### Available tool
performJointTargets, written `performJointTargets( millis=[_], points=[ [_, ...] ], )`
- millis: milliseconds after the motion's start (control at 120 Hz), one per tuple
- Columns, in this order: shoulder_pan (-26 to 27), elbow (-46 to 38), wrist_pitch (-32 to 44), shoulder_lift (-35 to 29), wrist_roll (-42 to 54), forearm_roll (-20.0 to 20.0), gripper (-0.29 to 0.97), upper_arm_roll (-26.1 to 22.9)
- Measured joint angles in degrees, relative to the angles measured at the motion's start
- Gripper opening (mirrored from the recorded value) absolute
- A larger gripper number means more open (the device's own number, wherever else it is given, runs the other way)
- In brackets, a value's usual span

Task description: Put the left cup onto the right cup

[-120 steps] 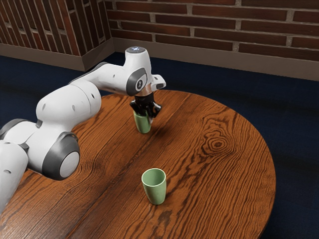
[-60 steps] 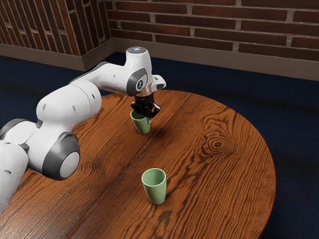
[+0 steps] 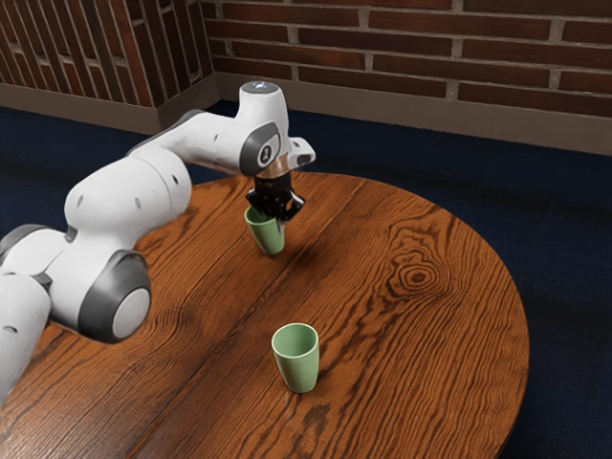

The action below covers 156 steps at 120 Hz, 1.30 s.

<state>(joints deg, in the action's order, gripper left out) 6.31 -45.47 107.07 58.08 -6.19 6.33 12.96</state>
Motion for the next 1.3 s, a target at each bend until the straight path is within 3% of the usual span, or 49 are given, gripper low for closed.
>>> performJointTargets(
  millis=[175,600,1008,1300],
  points=[
    [0.96,-5.23,-2.65,-5.46,-0.23,-0.32,-0.10,-0.64],
    [9.02,-33.55,-3.95,-30.00,-1.11,-0.65,-0.10,-2.16],
    [16.03,-45.95,-3.72,-40.72,-4.90,-4.81,-0.10,-5.13],
    [20.60,-58.66,2.33,-50.03,-8.68,-7.79,-0.10,-5.16]
  ],
)
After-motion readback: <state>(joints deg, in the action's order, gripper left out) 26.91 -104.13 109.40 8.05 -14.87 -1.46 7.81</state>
